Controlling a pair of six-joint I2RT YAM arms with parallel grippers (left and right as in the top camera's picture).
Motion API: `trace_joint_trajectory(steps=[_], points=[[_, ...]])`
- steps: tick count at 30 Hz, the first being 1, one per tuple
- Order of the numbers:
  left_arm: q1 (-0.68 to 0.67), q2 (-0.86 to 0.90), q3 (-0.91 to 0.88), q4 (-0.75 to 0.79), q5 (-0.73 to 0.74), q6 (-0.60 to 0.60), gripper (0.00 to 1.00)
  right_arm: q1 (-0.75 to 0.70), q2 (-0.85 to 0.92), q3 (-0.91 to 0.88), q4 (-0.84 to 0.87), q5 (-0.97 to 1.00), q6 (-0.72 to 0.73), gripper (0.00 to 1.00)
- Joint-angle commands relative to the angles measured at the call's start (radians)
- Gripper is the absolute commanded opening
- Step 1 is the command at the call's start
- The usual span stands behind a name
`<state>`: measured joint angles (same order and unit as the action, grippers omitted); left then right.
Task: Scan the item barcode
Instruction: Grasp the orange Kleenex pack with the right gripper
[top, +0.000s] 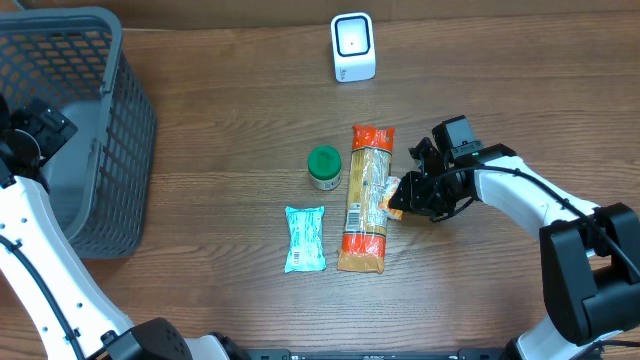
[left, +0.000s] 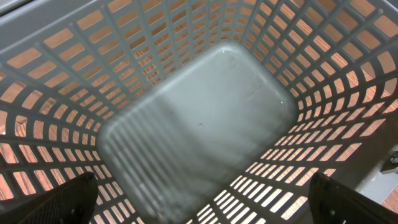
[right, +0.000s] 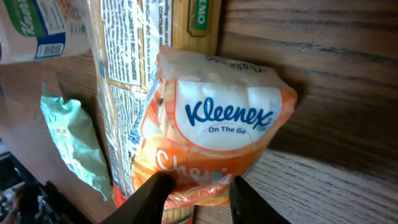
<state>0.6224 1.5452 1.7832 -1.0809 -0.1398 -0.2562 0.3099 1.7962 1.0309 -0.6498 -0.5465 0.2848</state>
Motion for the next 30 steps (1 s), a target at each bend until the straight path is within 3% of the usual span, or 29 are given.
trace_joint_trajectory(steps=[1,8,15,23,30], points=[[-0.002,0.005,0.024,0.000,-0.009,-0.013,1.00,-0.002,-0.010,-0.005,0.011,-0.010,0.027,0.36],[-0.002,0.005,0.024,0.000,-0.009,-0.013,1.00,-0.057,-0.010,-0.005,0.010,-0.010,0.026,0.33],[-0.002,0.005,0.024,0.000,-0.009,-0.013,1.00,-0.143,-0.010,-0.005,-0.004,-0.039,0.026,0.38],[-0.002,0.005,0.024,0.000,-0.009,-0.013,1.00,-0.127,-0.010,-0.018,0.023,-0.039,0.027,0.38],[-0.002,0.005,0.024,0.000,-0.009,-0.013,1.00,-0.113,-0.010,-0.087,0.124,-0.040,0.137,0.37]])
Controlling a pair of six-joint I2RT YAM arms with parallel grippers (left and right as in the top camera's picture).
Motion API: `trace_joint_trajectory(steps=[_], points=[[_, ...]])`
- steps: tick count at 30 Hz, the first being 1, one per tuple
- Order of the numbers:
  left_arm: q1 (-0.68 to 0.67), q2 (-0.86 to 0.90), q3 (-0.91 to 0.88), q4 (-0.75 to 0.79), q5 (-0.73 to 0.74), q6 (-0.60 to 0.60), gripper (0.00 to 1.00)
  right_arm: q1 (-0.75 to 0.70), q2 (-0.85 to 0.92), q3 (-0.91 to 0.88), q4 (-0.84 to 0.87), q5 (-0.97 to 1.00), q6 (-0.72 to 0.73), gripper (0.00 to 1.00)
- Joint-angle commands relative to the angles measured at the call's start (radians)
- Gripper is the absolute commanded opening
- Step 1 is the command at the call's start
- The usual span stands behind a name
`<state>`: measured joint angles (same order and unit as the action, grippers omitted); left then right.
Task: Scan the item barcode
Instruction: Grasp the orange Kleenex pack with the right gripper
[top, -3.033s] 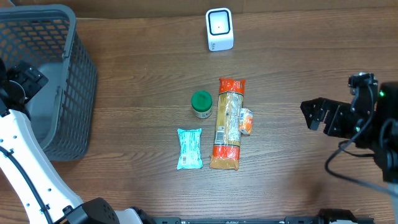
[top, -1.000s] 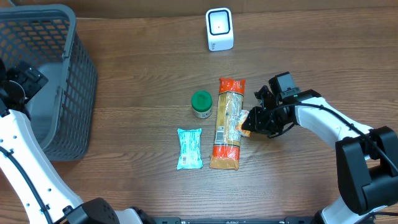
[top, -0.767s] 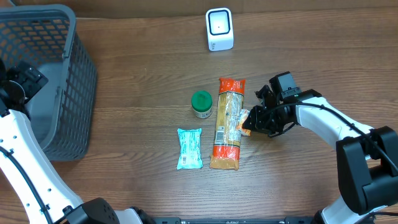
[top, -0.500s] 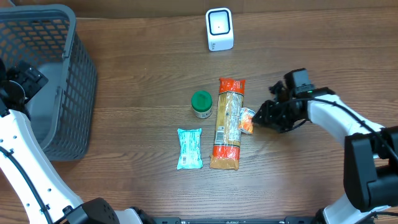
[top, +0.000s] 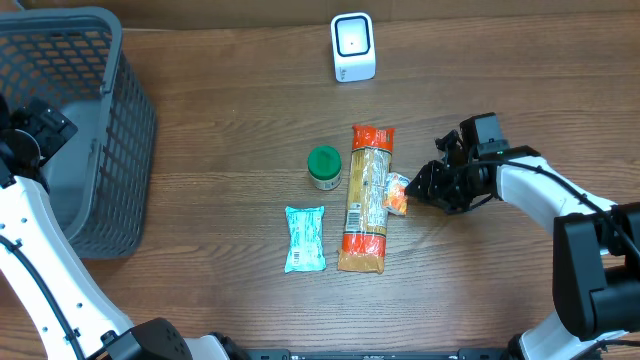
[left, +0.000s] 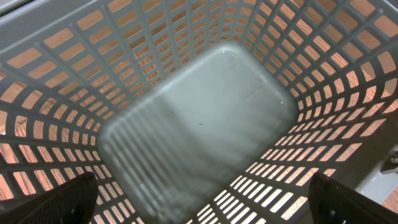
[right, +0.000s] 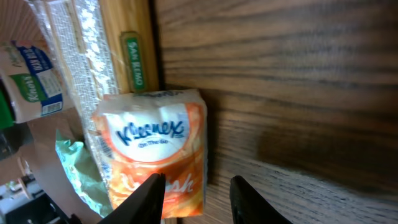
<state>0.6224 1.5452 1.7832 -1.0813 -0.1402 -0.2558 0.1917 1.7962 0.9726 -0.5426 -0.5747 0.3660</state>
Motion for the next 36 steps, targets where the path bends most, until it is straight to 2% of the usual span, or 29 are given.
trace_joint_trajectory(steps=[1,7,12,20,30,36], points=[[-0.002,0.005,0.024,0.000,-0.009,-0.013,1.00,0.006,-0.010,-0.035,0.024,-0.015,0.057,0.36],[-0.002,0.005,0.024,0.000,-0.008,-0.013,1.00,0.006,-0.010,-0.055,0.026,-0.027,0.057,0.30],[-0.002,0.005,0.024,0.000,-0.009,-0.013,1.00,0.005,-0.010,-0.056,0.030,-0.037,0.056,0.29],[-0.002,0.005,0.024,0.000,-0.008,-0.013,1.00,0.004,-0.010,-0.056,0.079,-0.164,0.049,0.30],[-0.002,0.005,0.024,0.000,-0.008,-0.013,1.00,0.019,-0.010,-0.057,0.122,-0.148,0.046,0.28],[-0.002,0.005,0.024,0.000,-0.009,-0.013,1.00,0.077,-0.010,-0.076,0.133,-0.063,0.047,0.26]])
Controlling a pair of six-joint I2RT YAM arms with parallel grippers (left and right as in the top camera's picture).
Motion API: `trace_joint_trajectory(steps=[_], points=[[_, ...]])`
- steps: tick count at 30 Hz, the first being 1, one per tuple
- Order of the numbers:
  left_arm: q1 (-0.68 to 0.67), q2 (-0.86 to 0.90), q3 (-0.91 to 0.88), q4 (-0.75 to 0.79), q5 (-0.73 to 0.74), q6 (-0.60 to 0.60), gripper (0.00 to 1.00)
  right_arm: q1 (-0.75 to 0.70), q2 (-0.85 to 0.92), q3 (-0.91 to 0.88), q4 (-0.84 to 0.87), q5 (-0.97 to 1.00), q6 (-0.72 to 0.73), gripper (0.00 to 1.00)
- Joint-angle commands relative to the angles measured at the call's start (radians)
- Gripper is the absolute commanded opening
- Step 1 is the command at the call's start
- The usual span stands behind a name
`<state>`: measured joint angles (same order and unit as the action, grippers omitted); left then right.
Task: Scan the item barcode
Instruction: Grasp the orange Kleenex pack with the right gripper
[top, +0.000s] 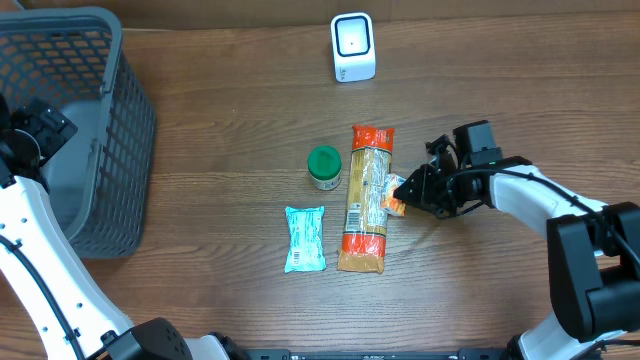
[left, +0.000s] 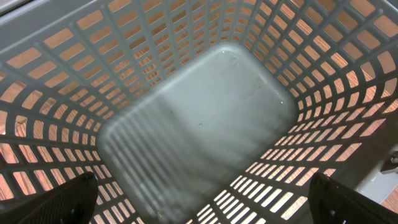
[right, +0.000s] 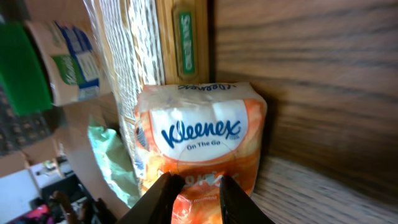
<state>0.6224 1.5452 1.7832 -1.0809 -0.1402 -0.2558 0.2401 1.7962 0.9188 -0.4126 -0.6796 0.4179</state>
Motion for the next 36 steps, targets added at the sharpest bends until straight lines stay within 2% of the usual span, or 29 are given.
trace_joint_trajectory(steps=[1,8,17,24,28,31,36], points=[[-0.002,0.005,0.024,0.000,-0.009,-0.013,1.00,0.036,-0.010,-0.023,0.000,0.043,-0.005,0.24],[-0.002,0.005,0.024,0.000,-0.009,-0.013,1.00,0.033,-0.011,-0.022,-0.013,0.034,-0.001,0.20],[-0.001,0.005,0.024,0.000,-0.009,-0.013,1.00,-0.008,-0.064,-0.007,-0.011,-0.055,-0.029,0.27],[-0.001,0.005,0.024,0.000,-0.009,-0.013,1.00,-0.018,-0.067,-0.010,-0.045,0.140,-0.006,0.28],[-0.001,0.005,0.024,0.000,-0.009,-0.013,1.00,-0.017,-0.066,-0.021,-0.044,0.171,0.029,0.29],[-0.001,0.005,0.024,0.000,-0.009,-0.013,1.00,-0.017,-0.066,-0.022,-0.037,0.171,0.029,0.38],[-0.001,0.005,0.024,0.000,-0.009,-0.013,1.00,-0.012,-0.062,-0.022,-0.019,0.171,0.036,0.41]])
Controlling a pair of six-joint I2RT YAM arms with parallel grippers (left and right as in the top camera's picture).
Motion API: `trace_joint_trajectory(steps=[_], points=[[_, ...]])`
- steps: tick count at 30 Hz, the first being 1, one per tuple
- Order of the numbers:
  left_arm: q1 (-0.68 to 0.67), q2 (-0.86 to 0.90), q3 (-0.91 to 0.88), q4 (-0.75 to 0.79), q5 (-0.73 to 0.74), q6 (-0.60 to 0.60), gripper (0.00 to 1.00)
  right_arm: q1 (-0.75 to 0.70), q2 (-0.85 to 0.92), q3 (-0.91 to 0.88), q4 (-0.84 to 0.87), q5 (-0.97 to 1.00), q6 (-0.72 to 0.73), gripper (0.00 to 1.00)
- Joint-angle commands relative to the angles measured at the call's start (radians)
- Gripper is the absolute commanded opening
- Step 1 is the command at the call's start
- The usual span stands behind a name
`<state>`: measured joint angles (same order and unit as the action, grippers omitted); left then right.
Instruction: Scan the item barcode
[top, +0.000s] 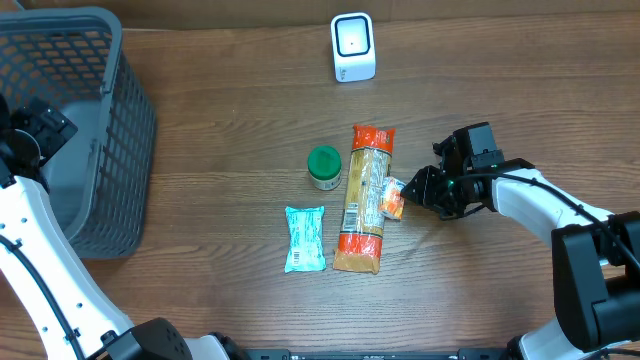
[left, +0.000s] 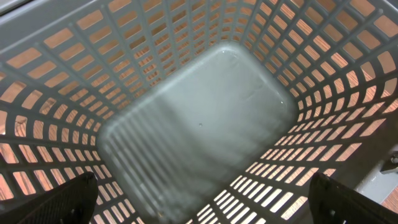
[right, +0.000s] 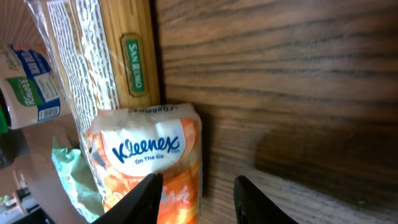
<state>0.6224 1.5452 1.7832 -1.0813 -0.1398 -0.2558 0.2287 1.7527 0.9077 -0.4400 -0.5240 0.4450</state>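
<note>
A small orange-and-white Kleenex tissue pack (top: 392, 198) lies on the wooden table against the long pasta packet (top: 364, 198). My right gripper (top: 414, 189) stands open just to the right of it. In the right wrist view the tissue pack (right: 149, 155) lies ahead, its right edge in the gap of the right gripper (right: 196, 186) and the left finger in front of its lower part. A white barcode scanner (top: 352, 47) stands at the back. My left gripper (left: 199, 199) hangs open over the basket (left: 199, 112), holding nothing.
A green-lidded jar (top: 323, 166) and a teal packet (top: 305, 239) lie left of the pasta. The grey mesh basket (top: 75, 110) fills the table's left end. Bare wood lies between the items and the scanner.
My right gripper has drawn back slightly from the tissue pack and its jaws stand wider apart. The pack and the pasta packet have shifted a little. The left arm is unchanged.
My right gripper was first close against the tissue pack beside the pasta. Then it stood further to the right, with the pack left on the table. Then it was close again with narrower jaws, and now stands slightly back and wider open. The left gripper stayed over the basket.
</note>
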Motion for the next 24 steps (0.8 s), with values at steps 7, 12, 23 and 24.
trace_joint_trajectory(steps=[7,12,23,24], points=[[-0.001,0.005,0.024,0.000,-0.009,-0.013,1.00,0.044,0.034,-0.011,0.047,0.005,0.058,0.41],[-0.001,0.005,0.024,0.000,-0.009,-0.013,1.00,0.068,0.045,-0.011,0.064,-0.051,0.057,0.28],[-0.001,0.005,0.024,0.000,-0.009,-0.013,1.00,0.047,0.038,-0.011,0.061,-0.088,0.031,0.04],[-0.001,0.005,0.024,0.000,-0.009,-0.013,1.00,0.032,0.031,-0.010,0.062,-0.122,0.013,0.04]])
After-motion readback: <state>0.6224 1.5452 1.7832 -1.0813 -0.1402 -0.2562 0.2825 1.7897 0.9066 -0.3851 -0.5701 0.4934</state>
